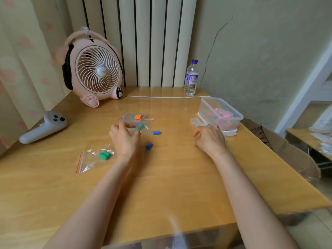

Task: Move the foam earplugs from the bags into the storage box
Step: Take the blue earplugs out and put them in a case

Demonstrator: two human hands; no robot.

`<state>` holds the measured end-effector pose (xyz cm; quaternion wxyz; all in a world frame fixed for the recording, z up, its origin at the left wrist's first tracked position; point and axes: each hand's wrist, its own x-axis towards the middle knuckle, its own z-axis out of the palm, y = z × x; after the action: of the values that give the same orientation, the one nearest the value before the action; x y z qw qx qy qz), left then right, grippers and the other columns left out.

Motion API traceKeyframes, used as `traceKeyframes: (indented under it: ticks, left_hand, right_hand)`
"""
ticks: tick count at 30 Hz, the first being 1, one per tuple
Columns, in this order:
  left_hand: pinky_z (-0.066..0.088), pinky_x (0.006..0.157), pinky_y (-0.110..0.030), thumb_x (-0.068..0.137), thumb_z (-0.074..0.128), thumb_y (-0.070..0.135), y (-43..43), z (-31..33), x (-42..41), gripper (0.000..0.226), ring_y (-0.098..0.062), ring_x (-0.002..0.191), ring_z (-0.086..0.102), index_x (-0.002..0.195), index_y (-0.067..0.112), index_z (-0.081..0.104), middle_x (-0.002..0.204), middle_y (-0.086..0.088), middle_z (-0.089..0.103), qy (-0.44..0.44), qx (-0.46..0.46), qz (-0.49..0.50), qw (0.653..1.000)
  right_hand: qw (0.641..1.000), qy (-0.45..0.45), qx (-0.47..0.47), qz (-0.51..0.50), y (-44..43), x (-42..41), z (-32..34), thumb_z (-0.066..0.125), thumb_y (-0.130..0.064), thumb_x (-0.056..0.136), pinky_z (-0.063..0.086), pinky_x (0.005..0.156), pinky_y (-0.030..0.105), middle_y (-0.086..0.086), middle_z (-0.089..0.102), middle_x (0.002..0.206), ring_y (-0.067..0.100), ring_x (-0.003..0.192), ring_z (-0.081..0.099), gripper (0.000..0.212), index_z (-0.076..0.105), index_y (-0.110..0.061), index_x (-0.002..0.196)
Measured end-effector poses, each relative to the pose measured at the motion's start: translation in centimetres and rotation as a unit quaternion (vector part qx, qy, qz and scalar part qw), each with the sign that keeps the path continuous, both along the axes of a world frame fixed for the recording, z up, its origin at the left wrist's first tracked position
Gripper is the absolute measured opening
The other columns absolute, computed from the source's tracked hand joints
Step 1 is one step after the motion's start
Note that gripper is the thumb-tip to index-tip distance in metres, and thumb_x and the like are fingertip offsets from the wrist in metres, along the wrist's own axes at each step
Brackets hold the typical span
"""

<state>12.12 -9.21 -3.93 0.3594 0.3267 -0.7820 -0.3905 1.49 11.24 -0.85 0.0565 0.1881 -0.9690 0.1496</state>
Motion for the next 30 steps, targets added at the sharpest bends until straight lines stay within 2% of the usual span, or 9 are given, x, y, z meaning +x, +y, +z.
traceKeyframes:
  ticks: [2,5,10,15,18,21,24,26,30]
  left_hand:
    - [0.041,0.086,-0.032,0.085,0.062,0.013,0.6,0.3,-0.1,0.012,-0.025,0.103,0.053,0.096,0.009,0.060,0.114,-0.014,0.050,0.015,-0.003,-0.058,0.998]
    - [0.037,0.068,-0.018,0.085,0.061,0.008,1.7,0.3,-0.2,0.006,-0.015,0.080,0.058,0.083,0.014,0.059,0.104,-0.006,0.052,0.011,-0.043,-0.144,0.989]
    - [0.037,0.070,-0.019,0.086,0.059,0.007,2.1,-0.8,0.1,0.009,-0.013,0.077,0.055,0.084,0.016,0.057,0.101,-0.002,0.049,-0.036,-0.101,-0.216,0.970]
    - [0.041,0.068,-0.018,0.081,0.059,-0.003,2.0,-0.8,0.2,0.019,-0.012,0.076,0.055,0.088,0.015,0.058,0.102,-0.004,0.058,-0.016,-0.102,-0.220,0.970]
    - [0.043,0.067,-0.007,0.079,0.067,-0.004,2.4,-0.4,0.2,0.030,-0.006,0.077,0.057,0.102,0.012,0.057,0.101,-0.003,0.063,0.034,-0.032,-0.275,0.960]
    - [0.048,0.073,-0.011,0.074,0.073,-0.001,2.6,-0.2,0.2,0.052,-0.004,0.085,0.060,0.120,0.010,0.052,0.107,0.002,0.059,0.052,0.008,-0.332,0.942]
    - [0.053,0.079,-0.021,0.072,0.075,0.000,2.1,-0.5,0.1,0.050,-0.011,0.087,0.062,0.117,0.006,0.055,0.114,-0.006,0.060,0.051,-0.023,-0.317,0.947]
    - [0.051,0.074,-0.015,0.072,0.076,0.002,1.8,-0.5,0.1,0.046,-0.012,0.084,0.062,0.113,0.002,0.056,0.114,-0.006,0.059,0.050,-0.056,-0.292,0.954]
    - [0.043,0.060,-0.007,0.073,0.076,0.006,1.6,-0.2,0.2,0.035,-0.009,0.070,0.056,0.101,0.002,0.055,0.097,-0.001,0.059,0.050,-0.091,-0.241,0.965]
  right_hand:
    - [0.999,0.002,0.030,-0.010,1.1,0.3,-0.5,0.062,-0.018,0.085,0.034,0.099,0.036,0.006,0.052,0.121,0.029,0.122,0.039,0.025,0.065,-0.030,0.107]
    - [1.000,0.000,0.027,-0.013,2.4,1.0,-1.2,0.064,-0.023,0.086,0.033,0.101,0.034,0.007,0.049,0.123,0.029,0.122,0.039,0.026,0.065,-0.027,0.112]
    - [1.000,-0.015,-0.015,-0.001,2.8,1.9,-1.5,0.051,-0.012,0.092,0.034,0.098,0.031,0.012,0.047,0.125,0.032,0.120,0.040,0.028,0.063,-0.017,0.117]
    - [0.983,-0.073,-0.154,0.069,0.2,2.3,-0.2,0.062,-0.006,0.082,0.039,0.090,0.024,0.007,0.063,0.110,0.019,0.103,0.055,0.027,0.068,-0.016,0.106]
    - [0.915,-0.195,-0.320,0.153,-2.3,3.2,0.7,0.069,0.004,0.074,0.045,0.072,0.015,0.001,0.057,0.096,0.014,0.086,0.053,0.040,0.064,-0.018,0.107]
    - [0.884,-0.222,-0.359,0.199,-4.7,3.5,0.9,0.074,0.009,0.067,0.050,0.077,0.024,0.000,0.055,0.094,0.015,0.084,0.056,0.059,0.057,-0.016,0.118]
    - [0.883,-0.216,-0.368,0.196,-6.1,3.3,0.7,0.077,0.010,0.064,0.049,0.071,0.019,-0.004,0.052,0.086,0.007,0.075,0.054,0.063,0.057,-0.014,0.119]
    - [0.885,-0.210,-0.368,0.192,-6.6,3.1,0.5,0.077,0.010,0.063,0.050,0.072,0.022,-0.004,0.053,0.082,0.008,0.073,0.054,0.058,0.059,-0.014,0.114]
    - [0.868,-0.224,-0.384,0.220,-7.3,2.7,0.0,0.076,0.011,0.065,0.057,0.078,0.041,0.002,0.057,0.082,0.018,0.079,0.058,0.046,0.063,-0.015,0.102]
